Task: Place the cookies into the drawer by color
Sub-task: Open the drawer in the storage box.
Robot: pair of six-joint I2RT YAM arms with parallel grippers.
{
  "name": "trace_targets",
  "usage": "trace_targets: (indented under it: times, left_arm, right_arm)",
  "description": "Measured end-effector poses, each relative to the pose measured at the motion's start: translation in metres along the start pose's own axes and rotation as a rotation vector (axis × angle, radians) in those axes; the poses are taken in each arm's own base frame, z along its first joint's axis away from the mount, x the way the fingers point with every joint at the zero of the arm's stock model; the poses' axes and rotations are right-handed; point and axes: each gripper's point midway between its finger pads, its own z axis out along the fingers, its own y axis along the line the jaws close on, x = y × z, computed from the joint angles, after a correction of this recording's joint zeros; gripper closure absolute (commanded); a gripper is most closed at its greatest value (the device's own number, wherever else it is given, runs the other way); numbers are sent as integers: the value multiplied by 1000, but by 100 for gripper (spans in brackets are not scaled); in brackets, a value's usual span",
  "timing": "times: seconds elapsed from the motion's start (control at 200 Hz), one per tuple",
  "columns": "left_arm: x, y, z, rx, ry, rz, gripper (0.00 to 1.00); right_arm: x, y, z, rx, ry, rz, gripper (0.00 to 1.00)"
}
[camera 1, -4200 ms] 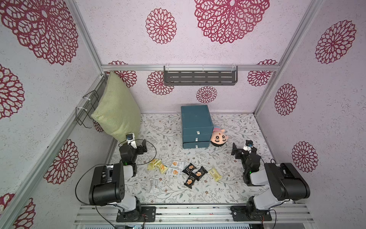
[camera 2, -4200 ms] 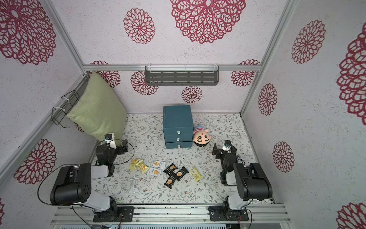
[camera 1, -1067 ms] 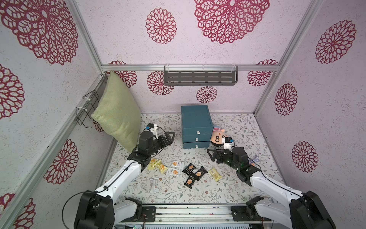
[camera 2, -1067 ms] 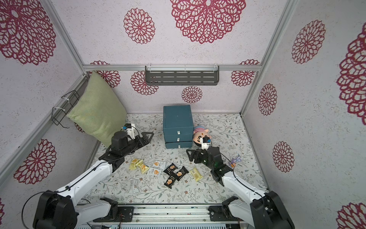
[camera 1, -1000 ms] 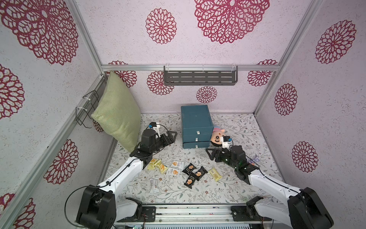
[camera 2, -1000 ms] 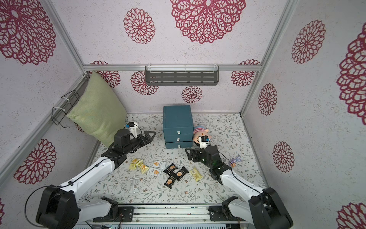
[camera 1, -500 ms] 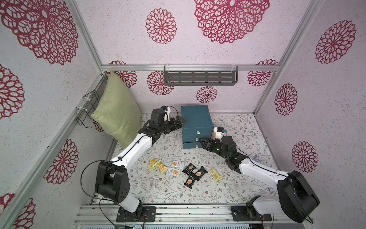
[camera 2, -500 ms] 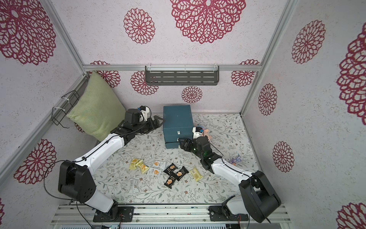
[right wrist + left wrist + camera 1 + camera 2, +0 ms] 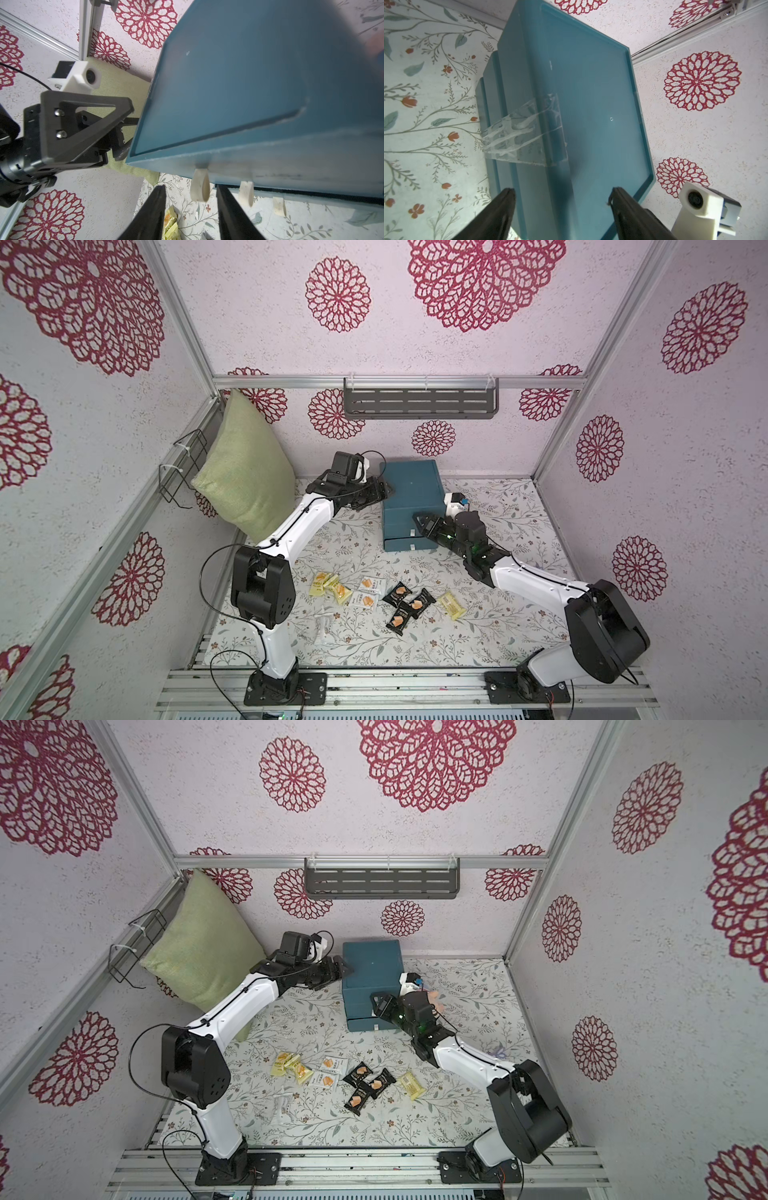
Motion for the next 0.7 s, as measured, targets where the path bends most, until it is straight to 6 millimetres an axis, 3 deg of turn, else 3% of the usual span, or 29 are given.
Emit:
trace_targets:
  times: [0.2,0.7]
  left_arm:
    - [6,10,12,-22,40,-10,31]
    - [6,8,12,-17,47,-6,33]
  right_arm:
    - [-1,0,4,0,0,19,60]
    - [7,-12,17,30,22,58,71]
